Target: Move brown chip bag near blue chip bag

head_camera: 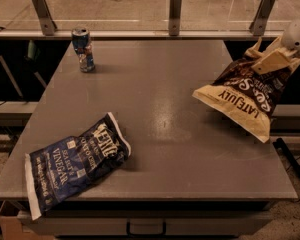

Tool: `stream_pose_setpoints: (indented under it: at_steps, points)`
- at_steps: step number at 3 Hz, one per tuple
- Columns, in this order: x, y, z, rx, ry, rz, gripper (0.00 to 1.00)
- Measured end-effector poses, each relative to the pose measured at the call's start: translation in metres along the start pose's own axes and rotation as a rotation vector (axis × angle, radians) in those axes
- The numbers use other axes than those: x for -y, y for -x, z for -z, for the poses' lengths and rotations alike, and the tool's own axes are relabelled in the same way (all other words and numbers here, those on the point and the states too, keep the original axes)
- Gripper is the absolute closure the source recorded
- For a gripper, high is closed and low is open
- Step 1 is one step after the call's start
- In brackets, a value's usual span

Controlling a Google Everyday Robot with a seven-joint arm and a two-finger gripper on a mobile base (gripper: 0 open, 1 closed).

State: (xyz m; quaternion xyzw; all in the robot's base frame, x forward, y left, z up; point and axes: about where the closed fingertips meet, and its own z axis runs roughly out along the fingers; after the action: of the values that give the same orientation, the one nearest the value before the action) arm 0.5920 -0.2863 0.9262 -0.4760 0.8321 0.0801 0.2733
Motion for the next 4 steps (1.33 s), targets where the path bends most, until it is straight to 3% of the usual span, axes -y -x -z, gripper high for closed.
stream_pose_setpoints:
  at_steps: [1,2,4]
  points:
    - [-0.004,0.007,-0.005,0.012,0.014,0.014,1.00]
    - [-0.023,0.046,-0.014,0.073,0.019,0.010,1.00]
    - [-0.061,0.133,-0.046,0.181,0.028,-0.093,1.00]
